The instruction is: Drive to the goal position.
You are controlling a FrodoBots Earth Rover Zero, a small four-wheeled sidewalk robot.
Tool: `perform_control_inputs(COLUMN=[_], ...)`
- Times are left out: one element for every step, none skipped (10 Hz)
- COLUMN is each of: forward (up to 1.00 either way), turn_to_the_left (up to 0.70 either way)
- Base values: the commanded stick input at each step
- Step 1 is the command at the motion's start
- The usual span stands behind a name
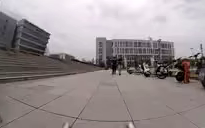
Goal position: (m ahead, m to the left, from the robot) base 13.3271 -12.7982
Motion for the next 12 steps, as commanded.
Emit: perform_control_inputs(forward=[0.60, 0.60, 0.64, 0.70, 0.70, 0.70, 0.70, 0.70, 0.70, 0.70, 0.70, 0.70], turn_to_the_left=[0.00, 0.00, 0.00, 0.00, 0.00, 0.00, 0.00, 0.00, 0.00, 0.00, 0.00, 0.00])
